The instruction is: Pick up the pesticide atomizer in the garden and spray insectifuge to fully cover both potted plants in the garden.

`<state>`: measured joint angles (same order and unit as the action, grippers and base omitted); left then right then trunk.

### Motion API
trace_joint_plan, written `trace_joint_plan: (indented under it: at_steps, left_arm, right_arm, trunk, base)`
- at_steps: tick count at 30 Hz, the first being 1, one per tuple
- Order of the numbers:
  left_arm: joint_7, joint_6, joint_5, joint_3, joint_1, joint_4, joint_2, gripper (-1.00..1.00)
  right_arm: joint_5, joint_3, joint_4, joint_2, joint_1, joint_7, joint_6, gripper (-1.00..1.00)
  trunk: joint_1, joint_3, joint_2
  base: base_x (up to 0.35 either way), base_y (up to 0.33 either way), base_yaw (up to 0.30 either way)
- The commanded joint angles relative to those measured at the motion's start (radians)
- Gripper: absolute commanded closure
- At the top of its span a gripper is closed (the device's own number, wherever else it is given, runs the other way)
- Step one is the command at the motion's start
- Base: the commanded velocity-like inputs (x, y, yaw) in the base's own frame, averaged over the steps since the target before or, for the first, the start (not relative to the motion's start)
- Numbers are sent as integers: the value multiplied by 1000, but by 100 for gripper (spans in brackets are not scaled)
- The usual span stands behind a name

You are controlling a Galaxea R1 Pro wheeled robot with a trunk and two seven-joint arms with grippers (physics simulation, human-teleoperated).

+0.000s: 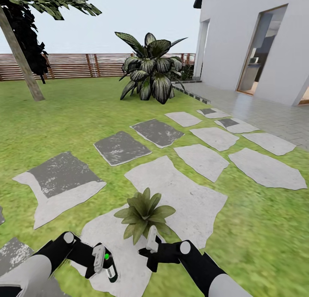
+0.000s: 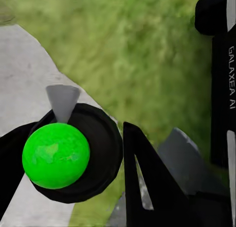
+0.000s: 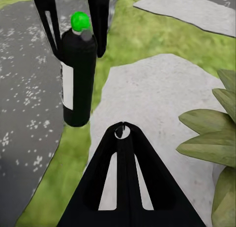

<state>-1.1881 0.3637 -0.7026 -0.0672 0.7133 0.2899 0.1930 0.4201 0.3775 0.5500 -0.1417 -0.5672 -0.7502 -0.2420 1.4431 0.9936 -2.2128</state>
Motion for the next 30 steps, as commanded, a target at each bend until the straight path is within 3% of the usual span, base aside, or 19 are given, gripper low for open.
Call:
trace_joint_plan:
  at_steps: [1, 2, 3, 6, 8, 10, 14, 17, 19, 20, 22, 23, 25, 26, 28, 30]
  left_arm:
    - [0, 3, 3, -5, 0, 0, 17, 100]
    - [0, 3, 3, -5, 0, -1, 27, 100]
    - [1, 3, 3, -5, 0, -4, 43, 100]
    - [22, 2, 4, -2, 0, -8, 81, 100]
    - [71, -4, 7, 3, 0, -10, 98, 100]
    - [146, -12, 12, 5, 0, -12, 104, 100]
    - [276, -39, 29, 18, 0, -18, 104, 100]
    - [346, -134, 97, 109, 0, -30, 99, 100]
    - [358, -205, 119, 163, 1, -31, 97, 100]
    - [361, -236, 123, 181, 1, -30, 96, 100]
    - [378, -320, 128, 214, 1, -25, 95, 100]
    - [388, -367, 130, 222, 2, -23, 94, 100]
    - [395, -429, 131, 227, 6, -20, 92, 100]
    - [397, -476, 132, 228, 10, -18, 89, 100]
    - [398, -557, 133, 228, 16, -15, 82, 100]
    - [398, -656, 133, 228, 18, 11, 68, 100]
  right_arm:
    - [11, -2, 0, 0, 0, 0, -6, 100]
    - [11, -2, 0, 0, 0, 0, -6, 100]
    - [11, -3, -1, 2, 0, 1, -6, -100]
    - [12, -4, -3, 6, 0, 3, -7, -100]
    - [13, -5, -26, 8, 0, 13, -9, -100]
    - [13, -8, -74, 13, 0, 77, -9, -100]
    - [12, -7, -246, 60, 1, 360, -11, -100]
    - [2, -10, -437, 89, 1, 625, -13, -100]
    - [-24, -12, -494, 113, 3, 762, -14, -100]
    - [-54, -13, -503, 121, 5, 802, -14, -100]
    - [-193, -25, -515, 132, 21, 872, -14, -100]
    - [-299, -30, -518, 140, 33, 908, -14, -100]
    - [-440, -33, -520, 158, 47, 963, -14, -100]
    - [-534, -34, -521, 172, 54, 1009, -14, -100]
    - [-651, -35, -522, 196, 64, 1059, -14, -100]
    - [-708, -35, -521, 208, 73, 1075, -15, -100]
  trunk:
    - [0, 1, 0]
    - [0, 1, 0]
    - [0, 1, 0]
    - [0, 1, 0]
    - [0, 1, 0]
    - [0, 1, 0]
    - [0, 1, 0]
    - [0, 1, 0]
    - [0, 1, 0]
    - [0, 1, 0]
    - [0, 1, 0]
    - [0, 1, 0]
    - [0, 1, 0]
    - [0, 1, 0]
    - [0, 1, 0]
    - [0, 1, 0]
  base:
    - [0, 0, 0]
    - [0, 0, 0]
    - [0, 0, 0]
    - [0, 0, 0]
    - [0, 0, 0]
    - [0, 0, 0]
    - [0, 0, 0]
    - [0, 0, 0]
    - [0, 0, 0]
    - [0, 0, 0]
    - [0, 0, 0]
    - [0, 0, 0]
    - [0, 0, 0]
    - [0, 0, 0]
    - [0, 0, 0]
    - [0, 0, 0]
